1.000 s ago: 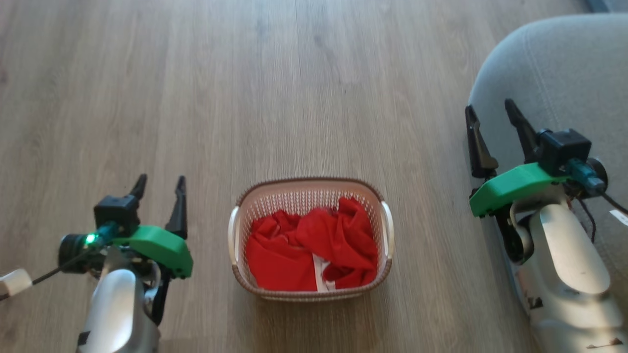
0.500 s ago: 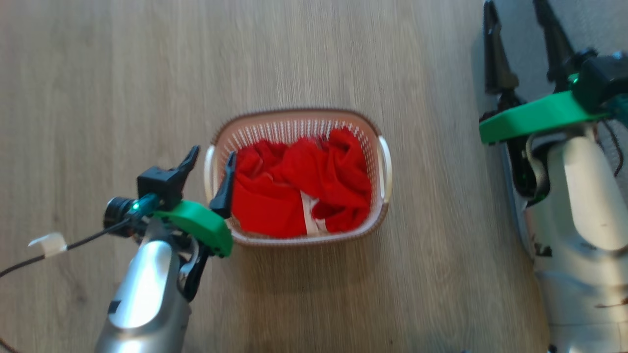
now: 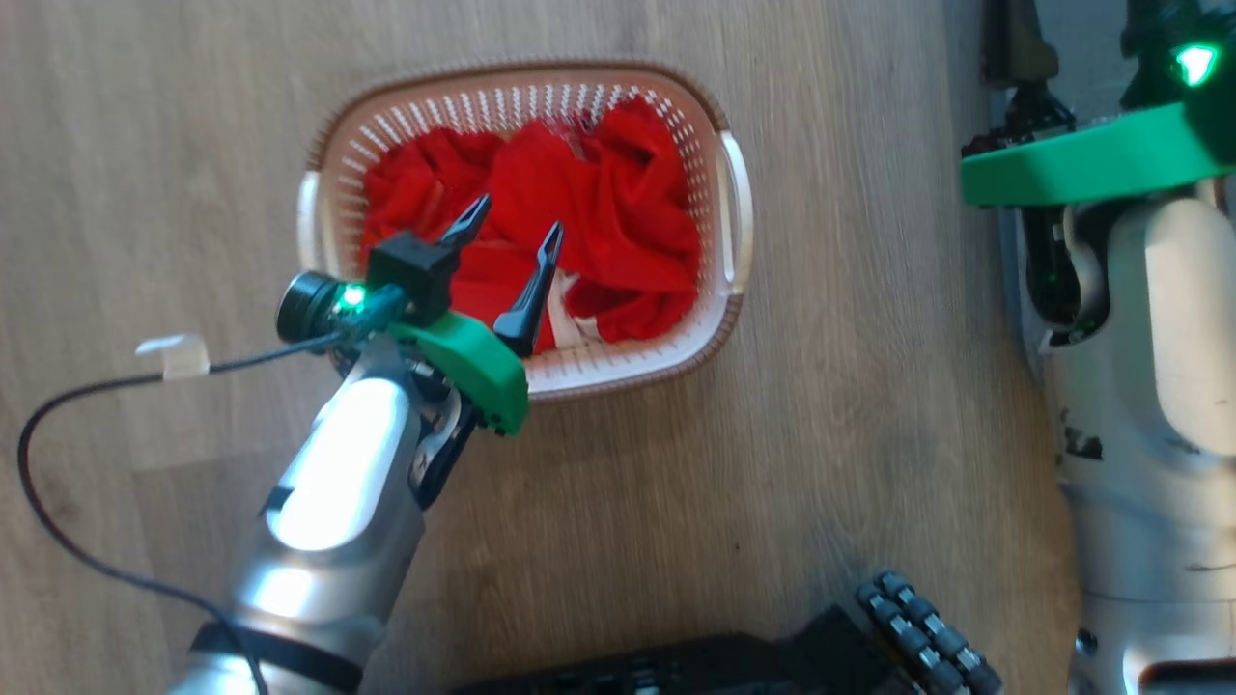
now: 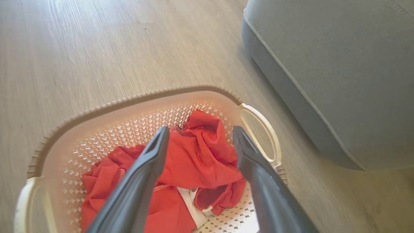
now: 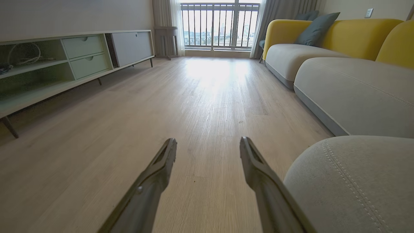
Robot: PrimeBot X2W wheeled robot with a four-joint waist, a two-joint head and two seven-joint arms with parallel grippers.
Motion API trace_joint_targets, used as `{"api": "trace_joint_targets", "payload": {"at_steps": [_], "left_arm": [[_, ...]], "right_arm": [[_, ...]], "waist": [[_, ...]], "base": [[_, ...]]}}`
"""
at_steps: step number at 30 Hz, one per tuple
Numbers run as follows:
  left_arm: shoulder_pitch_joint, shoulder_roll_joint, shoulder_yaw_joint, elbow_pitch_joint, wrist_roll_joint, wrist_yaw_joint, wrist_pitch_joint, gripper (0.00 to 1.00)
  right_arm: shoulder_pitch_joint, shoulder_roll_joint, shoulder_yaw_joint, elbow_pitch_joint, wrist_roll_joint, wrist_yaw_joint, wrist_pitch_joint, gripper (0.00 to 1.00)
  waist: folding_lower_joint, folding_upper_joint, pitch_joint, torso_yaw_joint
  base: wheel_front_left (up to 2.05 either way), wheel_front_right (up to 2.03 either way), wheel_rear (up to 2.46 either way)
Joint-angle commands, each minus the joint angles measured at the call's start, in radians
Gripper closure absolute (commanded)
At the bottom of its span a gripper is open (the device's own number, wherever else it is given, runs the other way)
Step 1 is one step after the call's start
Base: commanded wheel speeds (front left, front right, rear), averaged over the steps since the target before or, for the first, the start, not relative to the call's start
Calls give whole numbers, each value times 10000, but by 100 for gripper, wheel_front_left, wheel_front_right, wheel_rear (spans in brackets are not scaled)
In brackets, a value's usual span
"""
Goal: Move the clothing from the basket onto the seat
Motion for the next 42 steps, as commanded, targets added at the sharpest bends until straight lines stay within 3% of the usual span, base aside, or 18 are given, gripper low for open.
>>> {"api": "trace_joint_targets", "payload": {"at_steps": [1, 16, 26, 40, 41, 42], "left_arm": [[-335, 130, -26, 50, -51, -12, -126, 0], [-2485, 253, -1273, 2485, 456, -13, -126, 0], [-4096, 399, -1772, 5108, 1116, 445, 361, 0], [-4745, 415, -2185, 6475, 1310, 968, 1200, 0], [-4744, 421, -2190, 6505, 1296, 1013, 1249, 44], [-4735, 427, -2184, 6525, 1262, 998, 1243, 94]], "right_arm": [[-249, 169, 230, -452, 109, -2, -65, 0], [-671, 172, 582, -902, 983, -2, -65, 0], [-418, 173, 835, -1021, 1657, -2, -65, 0], [52, 173, 694, -1144, 1815, -2, -65, 0], [80, 173, 693, -1139, 1818, -2, -65, 0], [89, 173, 697, -1116, 1821, -2, -65, 0]], "waist": [[-4, 0, 766, -477], [-4, 0, 2255, -1765], [-4, 0, 2912, -2491], [-4, 0, 2967, -2588], [-4, 0, 2946, -2597], [-4, 0, 2918, -2610]], "base": [[0, 0, 0], [0, 0, 0], [0, 0, 0], [0, 0, 0], [0, 0, 0], [0, 0, 0]]}}
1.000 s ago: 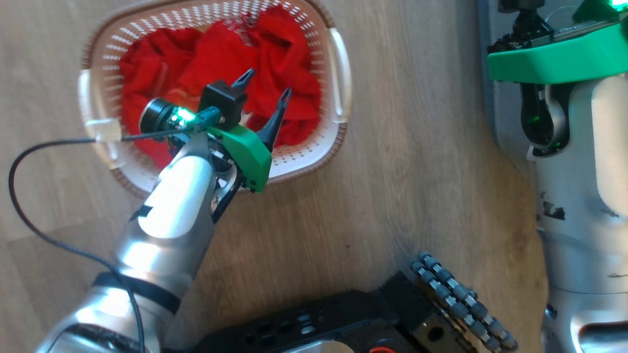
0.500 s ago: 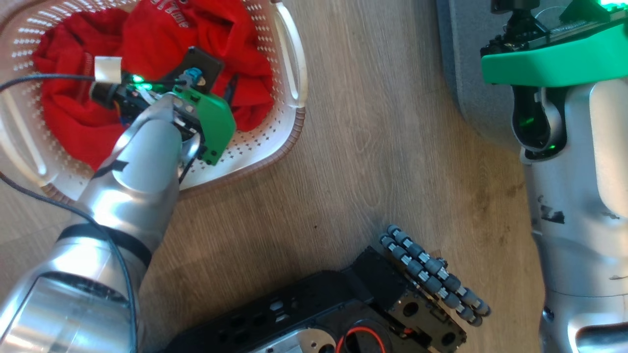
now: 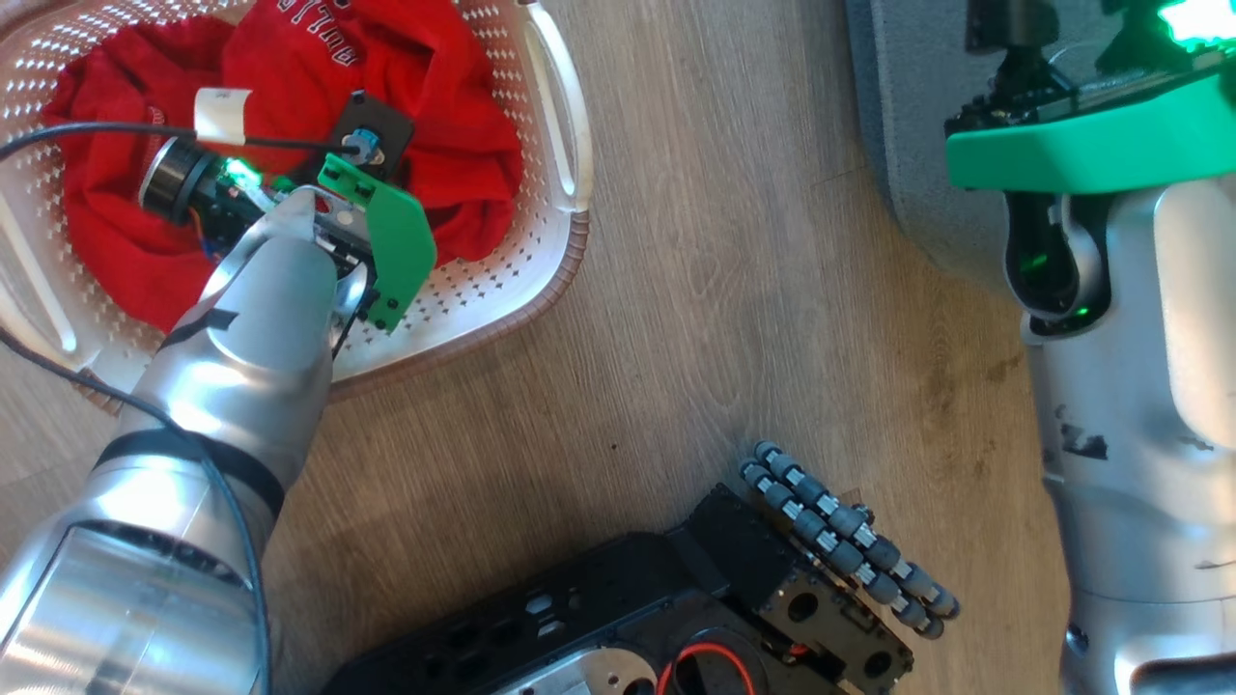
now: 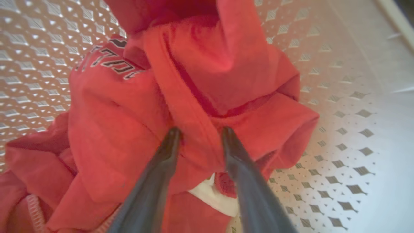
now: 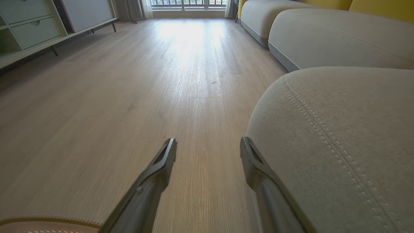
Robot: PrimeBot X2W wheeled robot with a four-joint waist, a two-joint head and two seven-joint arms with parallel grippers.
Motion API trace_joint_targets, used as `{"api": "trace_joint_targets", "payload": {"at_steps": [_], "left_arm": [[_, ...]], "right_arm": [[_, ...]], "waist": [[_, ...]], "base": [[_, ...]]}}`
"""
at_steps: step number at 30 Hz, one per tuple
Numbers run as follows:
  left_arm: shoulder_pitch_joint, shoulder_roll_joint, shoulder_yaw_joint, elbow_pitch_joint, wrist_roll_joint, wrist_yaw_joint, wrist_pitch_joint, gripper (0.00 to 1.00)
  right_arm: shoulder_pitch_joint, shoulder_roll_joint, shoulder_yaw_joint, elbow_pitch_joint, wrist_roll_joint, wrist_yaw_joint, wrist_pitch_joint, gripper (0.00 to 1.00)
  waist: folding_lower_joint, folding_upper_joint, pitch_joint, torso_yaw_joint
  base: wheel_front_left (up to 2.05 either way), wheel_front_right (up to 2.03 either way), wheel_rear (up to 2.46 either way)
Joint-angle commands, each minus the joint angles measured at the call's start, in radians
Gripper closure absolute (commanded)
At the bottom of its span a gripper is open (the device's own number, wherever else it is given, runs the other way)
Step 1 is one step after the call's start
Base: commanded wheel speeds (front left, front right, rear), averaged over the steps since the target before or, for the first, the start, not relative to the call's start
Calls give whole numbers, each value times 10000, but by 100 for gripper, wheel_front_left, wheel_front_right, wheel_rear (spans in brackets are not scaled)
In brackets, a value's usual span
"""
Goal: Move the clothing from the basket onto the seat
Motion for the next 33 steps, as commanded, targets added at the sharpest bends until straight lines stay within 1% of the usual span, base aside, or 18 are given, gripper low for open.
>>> {"api": "trace_joint_targets", "payload": {"at_steps": [1, 9, 13, 14, 22, 27, 33], "left_arm": [[92, 139, 35, -65, 16, 56, -28, 100], [66, 172, 148, -24, -279, -64, -518, 100], [262, 50, 282, -143, -585, -186, -933, 100], [419, -32, 291, -275, -718, -276, -1097, 100], [1251, -169, 255, -1153, -1250, -472, -1371, 100], [1882, -177, 331, -2421, -1553, -487, -1382, 100], [2705, -179, 580, -3665, -1930, -480, -1384, 100]], "right_arm": [[469, 97, 25, -263, 68, -2, -65, 0], [266, 97, 96, -133, 129, -2, -65, 0], [185, 97, -20, 9, -95, -2, -65, 0], [202, 97, -55, 124, -275, -2, -65, 0], [385, 97, -4, 601, -978, -2, -65, 0], [611, 97, 18, 922, -1292, -2, -65, 0], [1081, 91, 62, 1380, -1606, -2, -65, 0]], "waist": [[0, -1, -67, -30], [0, -1, -302, -87], [0, -1, -752, 246], [0, -1, -1048, 468], [0, -1, -2393, 1276], [0, -1, -3321, 1716], [0, -1, -4756, 2257]], "base": [[0, 0, 0], [0, 0, 0], [0, 0, 0], [0, 0, 0], [0, 0, 0], [0, 0, 0], [0, 0, 0]]}}
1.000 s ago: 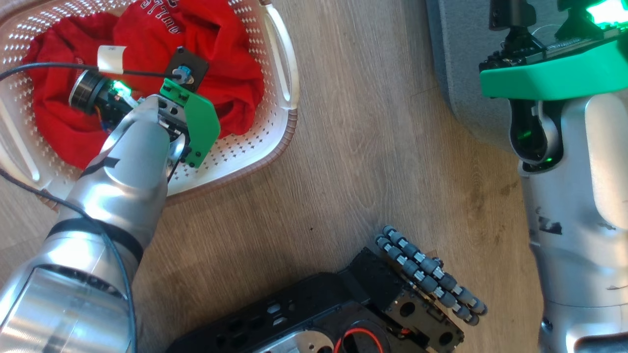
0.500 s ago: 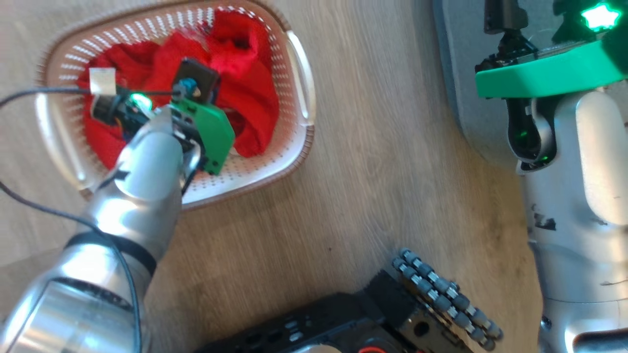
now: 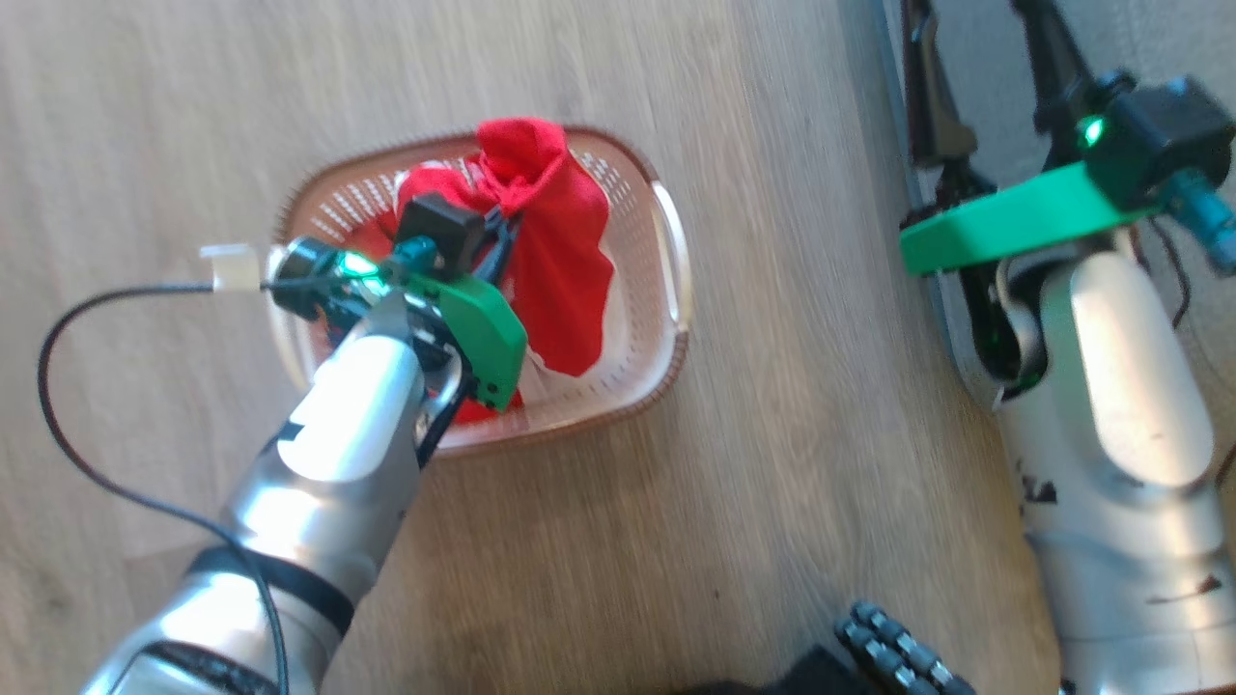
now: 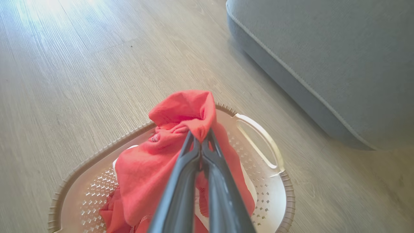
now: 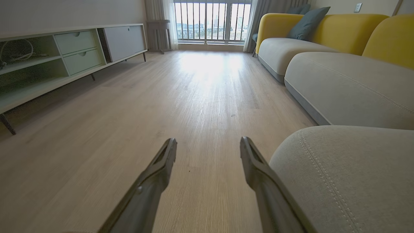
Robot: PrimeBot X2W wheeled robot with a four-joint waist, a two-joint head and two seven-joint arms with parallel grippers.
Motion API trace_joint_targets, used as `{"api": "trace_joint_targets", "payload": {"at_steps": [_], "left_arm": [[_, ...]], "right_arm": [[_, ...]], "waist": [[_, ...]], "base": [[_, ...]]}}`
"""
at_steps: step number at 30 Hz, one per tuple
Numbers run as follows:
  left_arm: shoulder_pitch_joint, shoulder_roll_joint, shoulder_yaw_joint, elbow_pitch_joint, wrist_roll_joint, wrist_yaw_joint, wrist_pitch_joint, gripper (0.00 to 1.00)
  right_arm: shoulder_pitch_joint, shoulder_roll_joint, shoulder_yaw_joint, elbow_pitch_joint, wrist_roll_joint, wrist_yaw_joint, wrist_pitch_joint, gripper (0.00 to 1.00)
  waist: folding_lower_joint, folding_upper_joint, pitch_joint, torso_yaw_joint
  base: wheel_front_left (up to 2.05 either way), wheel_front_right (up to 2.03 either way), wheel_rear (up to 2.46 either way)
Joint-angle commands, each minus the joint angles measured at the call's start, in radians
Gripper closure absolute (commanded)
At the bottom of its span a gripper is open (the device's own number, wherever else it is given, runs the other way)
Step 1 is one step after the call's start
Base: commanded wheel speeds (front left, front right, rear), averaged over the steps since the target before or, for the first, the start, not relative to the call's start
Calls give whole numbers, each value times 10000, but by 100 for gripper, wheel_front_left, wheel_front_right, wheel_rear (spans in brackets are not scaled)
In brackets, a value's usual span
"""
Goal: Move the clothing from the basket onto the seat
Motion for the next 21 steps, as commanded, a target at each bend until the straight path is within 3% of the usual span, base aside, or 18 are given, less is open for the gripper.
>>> {"api": "trace_joint_targets", "payload": {"at_steps": [1, 14, 21], "left_arm": [[288, 81, 262, -574, -138, 30, -126, 100], [1854, 80, 551, -2434, -616, 261, -127, 100], [2207, 80, 803, -3310, -606, 329, -127, 100]], "right_arm": [[363, 40, 99, -166, -122, -2, -65, 0], [2012, -483, 60, 517, 108, -2, -65, 0], [2708, -652, 73, 594, 288, -2, -65, 0]], "waist": [[1, -1, -1176, 656], [1, -1, -3949, 1701], [1, -1, -4691, 1961]], "base": [[0, 0, 0], [0, 0, 0], [0, 0, 0]]}}
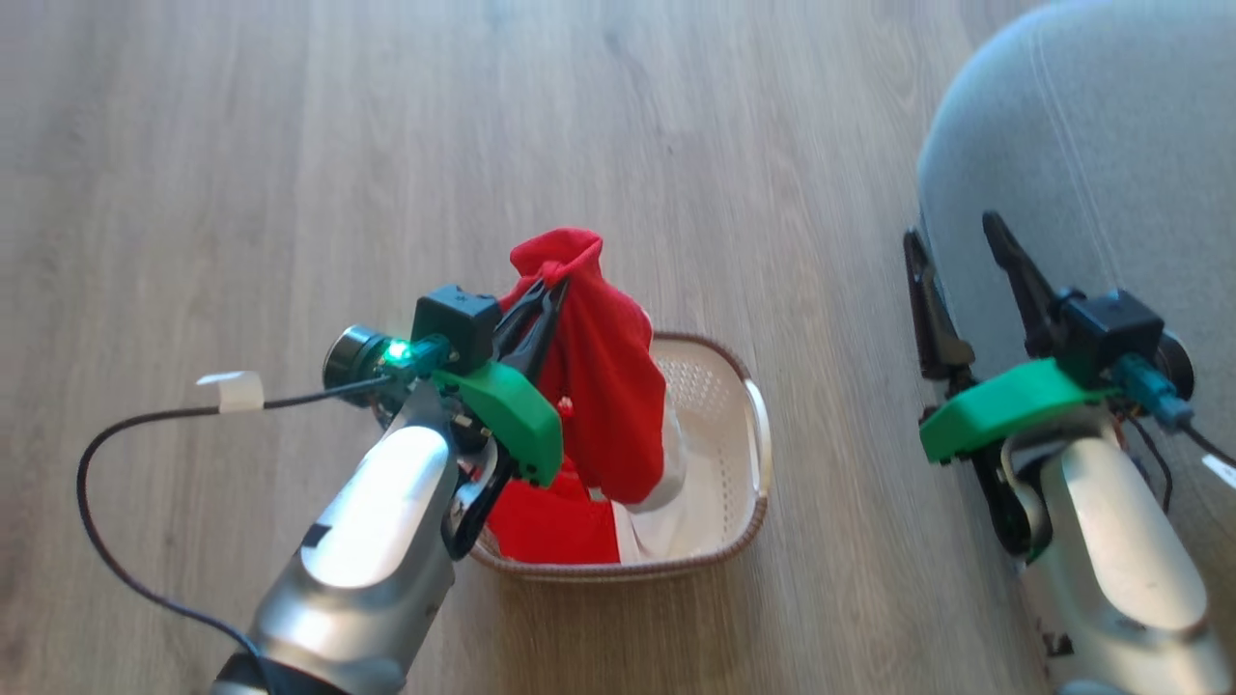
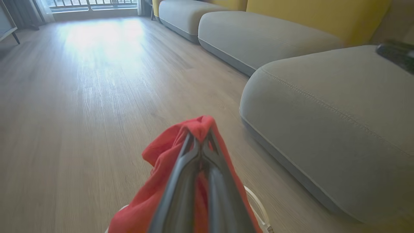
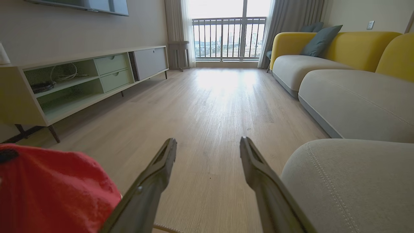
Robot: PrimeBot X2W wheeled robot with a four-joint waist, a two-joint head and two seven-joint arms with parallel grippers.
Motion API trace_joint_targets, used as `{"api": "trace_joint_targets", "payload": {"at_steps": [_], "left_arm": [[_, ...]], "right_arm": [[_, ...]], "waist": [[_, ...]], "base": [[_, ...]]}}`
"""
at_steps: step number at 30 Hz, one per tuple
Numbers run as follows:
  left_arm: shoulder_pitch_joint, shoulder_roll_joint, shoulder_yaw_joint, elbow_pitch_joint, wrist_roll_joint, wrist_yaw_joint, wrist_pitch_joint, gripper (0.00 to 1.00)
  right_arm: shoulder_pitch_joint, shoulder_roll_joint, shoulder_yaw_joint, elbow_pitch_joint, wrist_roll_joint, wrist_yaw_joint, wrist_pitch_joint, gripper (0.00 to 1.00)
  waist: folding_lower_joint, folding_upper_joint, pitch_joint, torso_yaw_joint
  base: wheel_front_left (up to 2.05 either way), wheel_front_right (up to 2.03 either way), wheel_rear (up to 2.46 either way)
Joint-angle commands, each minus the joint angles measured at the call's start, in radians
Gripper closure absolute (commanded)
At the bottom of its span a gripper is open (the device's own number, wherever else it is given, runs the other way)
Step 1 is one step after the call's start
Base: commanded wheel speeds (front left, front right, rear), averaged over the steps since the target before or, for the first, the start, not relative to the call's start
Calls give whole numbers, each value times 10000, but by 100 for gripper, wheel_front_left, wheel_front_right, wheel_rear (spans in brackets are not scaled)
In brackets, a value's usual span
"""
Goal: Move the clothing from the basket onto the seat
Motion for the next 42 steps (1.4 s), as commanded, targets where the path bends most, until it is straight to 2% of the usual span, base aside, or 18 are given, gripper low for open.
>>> {"api": "trace_joint_targets", "payload": {"at_steps": [1, 11, 20, 26, 31, 37, 42], "left_arm": [[-288, 99, 400, -508, -19, 68, -127, 100], [-525, 99, 743, -2484, 223, 63, -127, 100], [-923, 99, 601, -4104, 317, 96, -128, 100], [-910, 99, 436, -4524, 290, 211, -128, 100], [-832, 99, 301, -4638, 245, 259, -128, 100], [-815, 99, 159, -4665, 200, 279, -128, 100], [-836, 99, 94, -4668, 178, 303, -128, 100]], "right_arm": [[-12, -79, 186, -261, 83, -2, -65, 0], [1013, -22, 210, -104, 227, -2, -65, 0], [1322, 32, 272, -77, 302, -2, -65, 0], [1299, 32, 354, -136, 327, -2, -65, 0], [1079, 113, 749, -1286, 658, -2, -65, 0], [778, -109, 1961, -3291, 1270, -2, -65, 0], [474, -302, 2882, -3333, 1275, -2, -65, 0]], "waist": [[2, -1, -422, 297], [2, -1, -1357, 514], [2, -1, -1531, 530], [2, -1, -1485, 501], [2, -1, -1427, 468], [2, -1, -1319, 452], [2, -1, -1248, 437]], "base": [[0, 0, 0], [0, 0, 0], [0, 0, 0], [0, 0, 0], [0, 0, 0], [0, 0, 0], [0, 0, 0]]}}
